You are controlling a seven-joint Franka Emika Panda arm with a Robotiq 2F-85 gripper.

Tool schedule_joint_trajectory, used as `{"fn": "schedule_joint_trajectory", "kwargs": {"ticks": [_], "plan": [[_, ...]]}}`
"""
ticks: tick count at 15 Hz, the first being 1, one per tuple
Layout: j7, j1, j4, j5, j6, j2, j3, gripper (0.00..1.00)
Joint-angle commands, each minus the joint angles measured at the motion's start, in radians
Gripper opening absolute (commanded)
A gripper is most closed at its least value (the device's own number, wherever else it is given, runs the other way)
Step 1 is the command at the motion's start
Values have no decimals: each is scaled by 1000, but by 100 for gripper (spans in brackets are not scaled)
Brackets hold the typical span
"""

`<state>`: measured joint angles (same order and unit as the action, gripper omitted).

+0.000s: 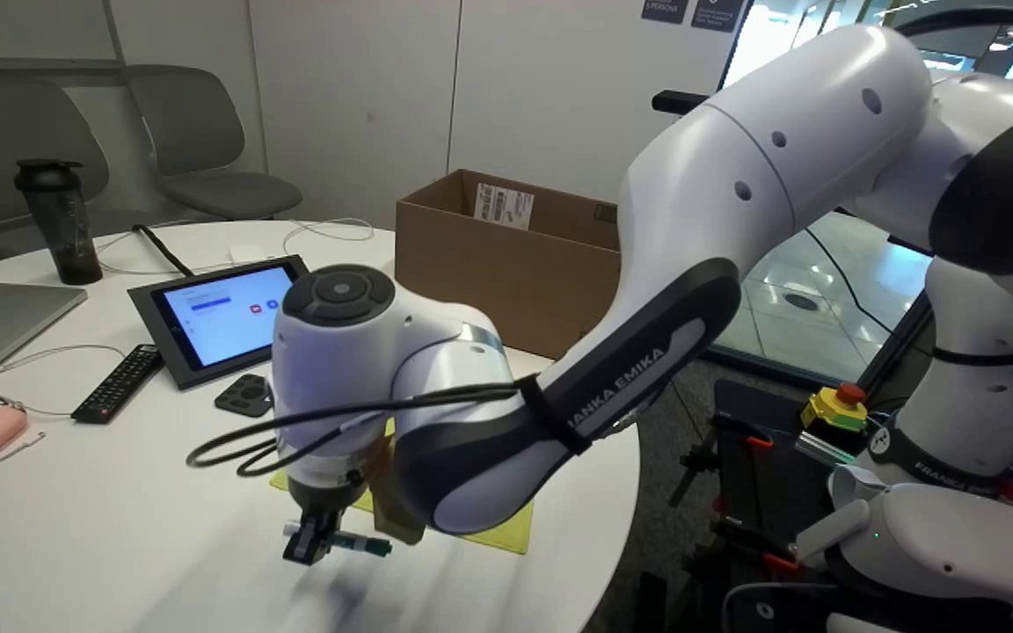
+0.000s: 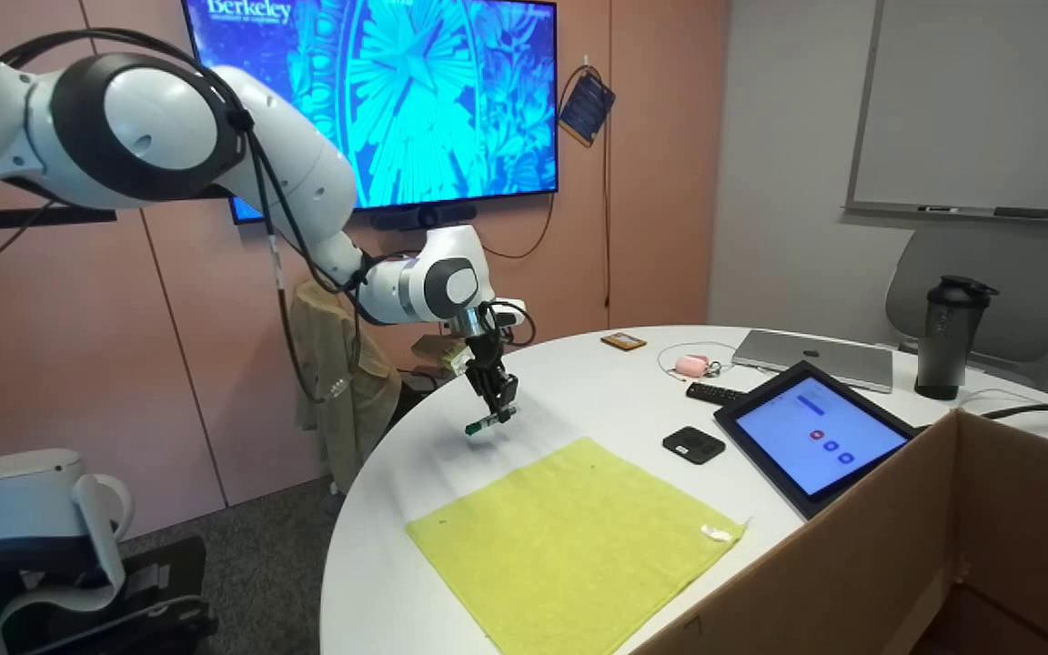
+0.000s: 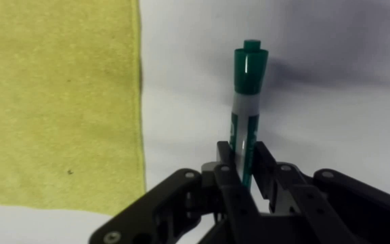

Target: Put the black marker on the green towel, fold the towel twice and place it inside the box

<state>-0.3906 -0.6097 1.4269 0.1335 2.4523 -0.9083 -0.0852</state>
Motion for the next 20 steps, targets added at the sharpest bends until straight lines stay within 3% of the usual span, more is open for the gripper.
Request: {"fn": "schedule_joint_trajectory", "kwargs": {"ticks": [1, 5, 9, 20], "plan": [[-60, 19, 198, 52, 75, 159, -50, 16], [-105, 64, 338, 83, 150, 239, -84, 16], [-120, 113, 421, 100, 221, 245, -97, 16], [-202, 117, 412, 99, 246, 113, -183, 16]]}}
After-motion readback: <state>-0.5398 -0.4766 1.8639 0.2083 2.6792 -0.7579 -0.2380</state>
